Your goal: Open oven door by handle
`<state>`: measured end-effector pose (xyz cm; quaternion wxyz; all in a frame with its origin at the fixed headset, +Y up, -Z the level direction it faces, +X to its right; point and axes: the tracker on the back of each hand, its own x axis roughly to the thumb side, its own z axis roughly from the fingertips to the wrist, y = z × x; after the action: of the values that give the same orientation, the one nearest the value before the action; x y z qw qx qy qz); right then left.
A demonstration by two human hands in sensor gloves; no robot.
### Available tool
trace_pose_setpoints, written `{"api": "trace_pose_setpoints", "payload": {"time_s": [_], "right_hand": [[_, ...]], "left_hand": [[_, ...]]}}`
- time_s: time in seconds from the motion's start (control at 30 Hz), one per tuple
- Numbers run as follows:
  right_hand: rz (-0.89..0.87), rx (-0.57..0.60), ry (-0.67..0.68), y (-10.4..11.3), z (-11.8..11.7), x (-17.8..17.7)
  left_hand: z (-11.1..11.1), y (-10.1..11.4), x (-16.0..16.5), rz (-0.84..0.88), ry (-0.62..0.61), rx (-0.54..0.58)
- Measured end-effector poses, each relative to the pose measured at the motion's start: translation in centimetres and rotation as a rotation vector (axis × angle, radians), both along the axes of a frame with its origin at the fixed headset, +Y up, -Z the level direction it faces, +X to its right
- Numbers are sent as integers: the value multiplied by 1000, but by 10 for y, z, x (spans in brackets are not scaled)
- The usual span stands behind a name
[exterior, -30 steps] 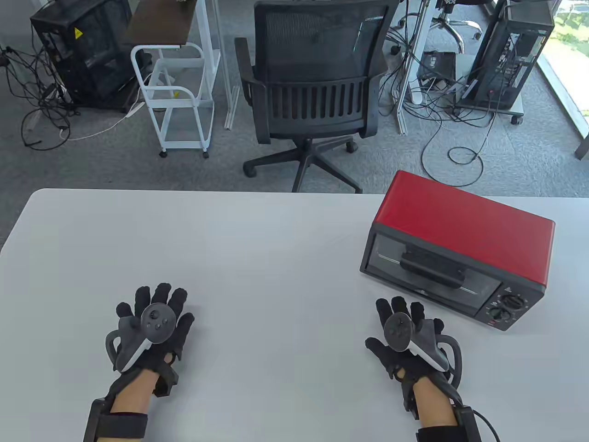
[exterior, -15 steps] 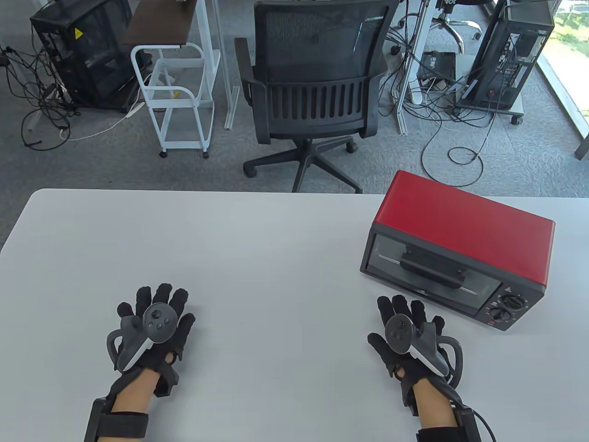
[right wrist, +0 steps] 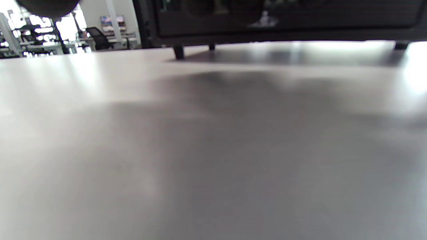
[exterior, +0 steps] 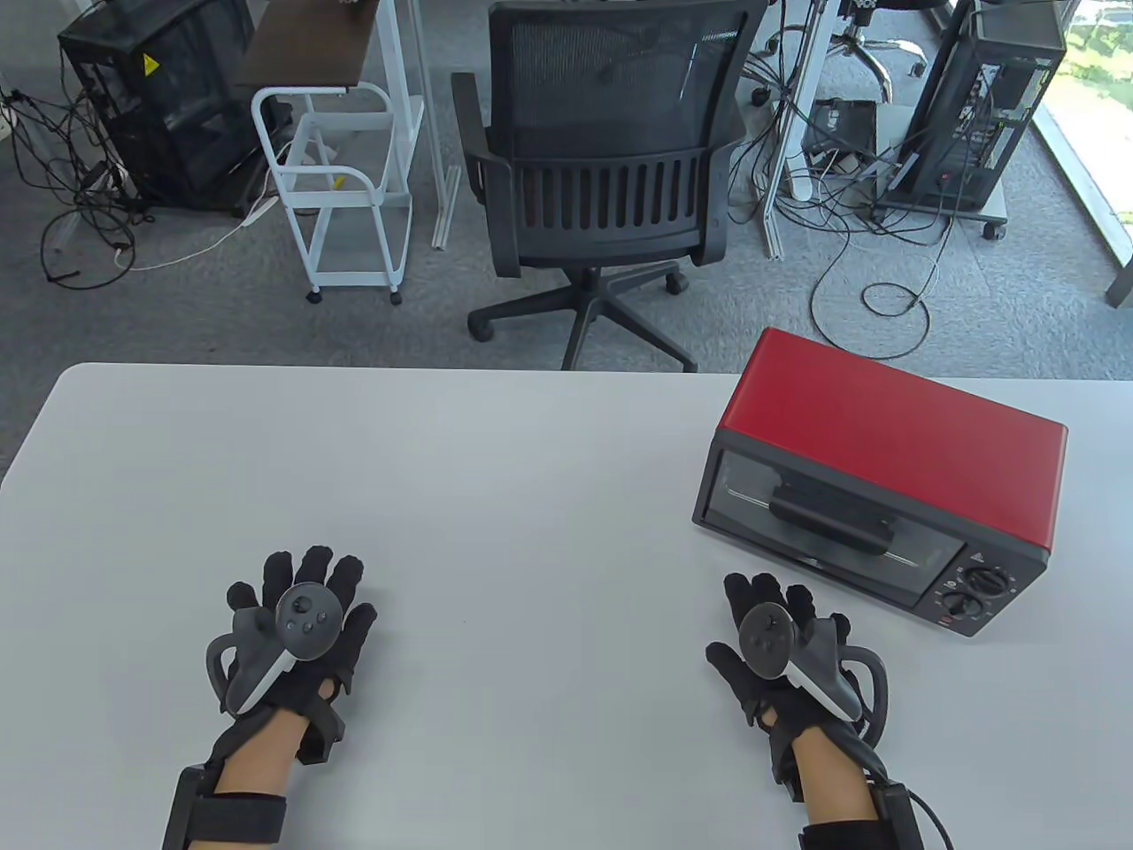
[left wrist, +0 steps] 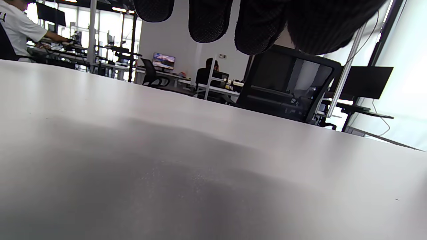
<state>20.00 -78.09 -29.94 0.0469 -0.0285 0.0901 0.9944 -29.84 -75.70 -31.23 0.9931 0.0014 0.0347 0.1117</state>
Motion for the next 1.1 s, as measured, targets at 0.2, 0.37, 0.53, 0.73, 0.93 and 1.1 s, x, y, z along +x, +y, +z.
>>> {"api": "trace_pose_setpoints", "payload": {"time_s": [0.2, 0.37, 0.53, 0.73, 0.93, 1.1], "right_hand": [[0, -14, -2, 1, 1, 0], [-4, -30, -3, -1, 0, 0], [-1, -38, -4, -2, 0, -1], [28, -32, -6, -1, 0, -1], [-16, -50, -34, -4, -1, 6], [-172, -37, -130, -5, -1, 28]], "left_hand": [[0, 0, 1, -10, -6, -3], [-1, -1, 1, -1, -8, -13], [0, -1, 2, 4, -11, -18], [-1, -2, 2, -7, -15, -15], [-1, -3, 2, 1, -12, -20], [-1, -2, 1, -6, -14, -15]]}}
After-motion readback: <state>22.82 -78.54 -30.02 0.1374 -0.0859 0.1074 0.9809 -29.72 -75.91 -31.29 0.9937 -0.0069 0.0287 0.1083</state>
